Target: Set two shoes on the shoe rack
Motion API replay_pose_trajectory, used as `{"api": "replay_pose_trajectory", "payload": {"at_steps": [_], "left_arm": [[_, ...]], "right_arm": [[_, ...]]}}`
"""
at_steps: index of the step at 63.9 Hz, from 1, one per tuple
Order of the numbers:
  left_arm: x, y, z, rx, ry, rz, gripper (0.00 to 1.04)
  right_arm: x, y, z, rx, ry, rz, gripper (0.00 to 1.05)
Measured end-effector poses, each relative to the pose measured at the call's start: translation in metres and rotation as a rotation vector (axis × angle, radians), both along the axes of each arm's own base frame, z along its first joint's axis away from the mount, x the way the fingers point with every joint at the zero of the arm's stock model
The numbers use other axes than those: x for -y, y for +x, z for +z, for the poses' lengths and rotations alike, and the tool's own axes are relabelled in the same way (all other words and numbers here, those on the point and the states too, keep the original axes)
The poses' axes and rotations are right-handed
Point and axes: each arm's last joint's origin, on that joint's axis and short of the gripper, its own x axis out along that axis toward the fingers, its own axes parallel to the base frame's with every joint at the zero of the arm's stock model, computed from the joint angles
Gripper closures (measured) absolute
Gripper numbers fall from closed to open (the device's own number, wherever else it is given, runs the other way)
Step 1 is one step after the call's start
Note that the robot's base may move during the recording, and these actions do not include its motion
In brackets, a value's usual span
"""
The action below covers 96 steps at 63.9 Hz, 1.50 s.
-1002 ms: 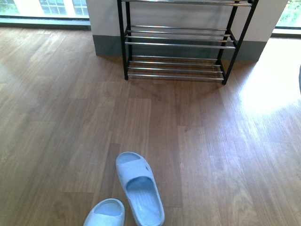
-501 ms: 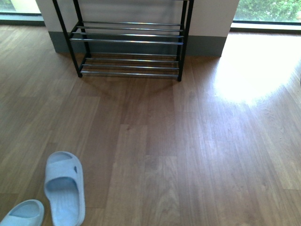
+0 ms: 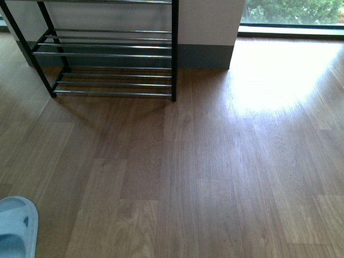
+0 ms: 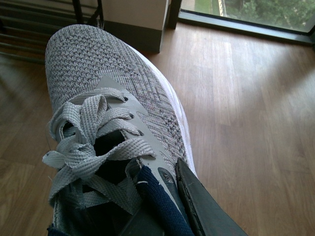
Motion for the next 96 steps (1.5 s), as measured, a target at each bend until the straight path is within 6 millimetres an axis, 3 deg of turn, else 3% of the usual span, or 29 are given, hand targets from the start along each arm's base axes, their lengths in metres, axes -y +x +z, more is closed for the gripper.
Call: {"api": "replay_pose_trajectory", "payload": {"at_steps": [96], "left_arm": [[0.0003, 0.0, 0.0, 0.0, -0.002, -0.006, 0.99]], "right_arm": [[-0.0001, 0.0, 0.0, 0.0, 0.001, 0.003, 1.04]]}}
